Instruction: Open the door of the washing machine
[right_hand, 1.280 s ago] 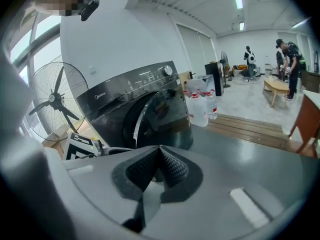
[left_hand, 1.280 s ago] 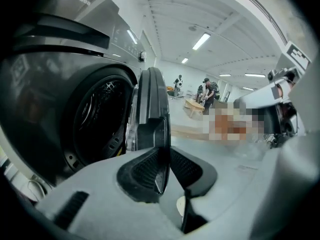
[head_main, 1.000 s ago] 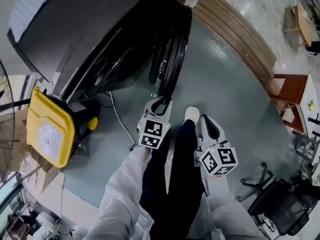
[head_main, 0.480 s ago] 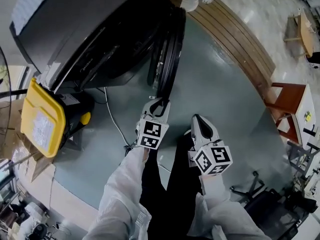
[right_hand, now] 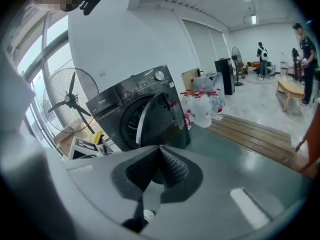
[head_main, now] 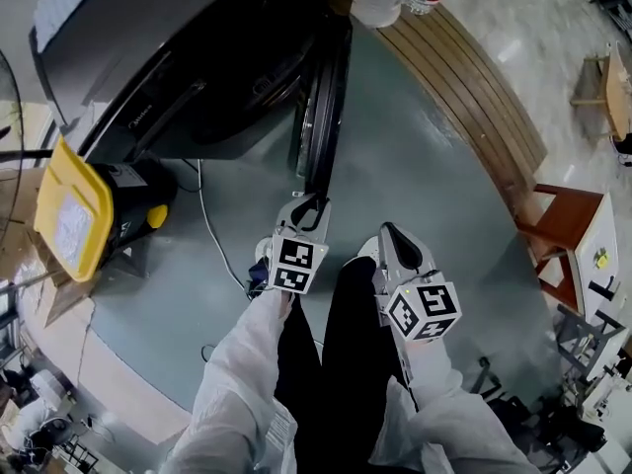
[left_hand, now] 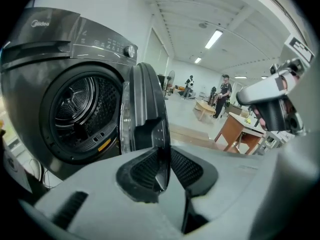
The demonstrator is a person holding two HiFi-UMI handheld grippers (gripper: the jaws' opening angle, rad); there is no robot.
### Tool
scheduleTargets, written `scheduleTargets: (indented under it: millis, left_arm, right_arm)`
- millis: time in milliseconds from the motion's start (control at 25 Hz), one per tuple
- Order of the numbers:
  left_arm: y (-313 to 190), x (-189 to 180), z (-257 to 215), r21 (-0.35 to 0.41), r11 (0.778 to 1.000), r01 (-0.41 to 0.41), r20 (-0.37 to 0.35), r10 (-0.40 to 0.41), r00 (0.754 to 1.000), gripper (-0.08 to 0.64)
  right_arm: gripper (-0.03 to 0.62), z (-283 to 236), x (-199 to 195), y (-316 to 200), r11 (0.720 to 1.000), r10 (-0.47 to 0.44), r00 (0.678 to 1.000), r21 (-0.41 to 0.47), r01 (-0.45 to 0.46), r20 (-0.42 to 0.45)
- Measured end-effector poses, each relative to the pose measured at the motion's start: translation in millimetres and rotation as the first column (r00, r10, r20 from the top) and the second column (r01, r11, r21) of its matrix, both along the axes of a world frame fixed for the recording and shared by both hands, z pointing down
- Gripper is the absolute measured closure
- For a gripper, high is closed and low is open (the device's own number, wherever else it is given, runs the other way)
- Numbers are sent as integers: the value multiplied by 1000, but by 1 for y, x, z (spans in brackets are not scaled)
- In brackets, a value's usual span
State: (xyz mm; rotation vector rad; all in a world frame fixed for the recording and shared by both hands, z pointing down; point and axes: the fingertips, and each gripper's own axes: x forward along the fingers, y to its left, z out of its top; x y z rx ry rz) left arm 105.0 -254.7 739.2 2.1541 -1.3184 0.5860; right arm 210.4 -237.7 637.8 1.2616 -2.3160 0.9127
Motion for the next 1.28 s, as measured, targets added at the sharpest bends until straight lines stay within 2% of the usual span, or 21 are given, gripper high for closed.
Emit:
scheduleTargets:
  millis: [520, 840, 1080, 1280]
  left_arm:
    - [-15, 84, 5, -46, 998, 40, -85, -44, 995, 469]
    - [-28, 126, 6, -52, 994, 101, -112, -106, 988, 467]
    - [-44, 163, 6, -41, 997, 63, -129, -68, 989, 463]
    - [-64, 200, 7, -39, 999, -15, -110, 10, 994, 460]
  right_arm:
    - [581, 7, 85, -17, 999, 39, 999, -25, -39, 7]
    - [581, 6, 125, -31, 1000, 17, 1000, -20, -17, 14]
    - [581, 10, 161, -34, 996, 75, 997, -38, -75, 11]
    - [581, 14, 187, -34, 990, 133, 991, -53, -133, 8]
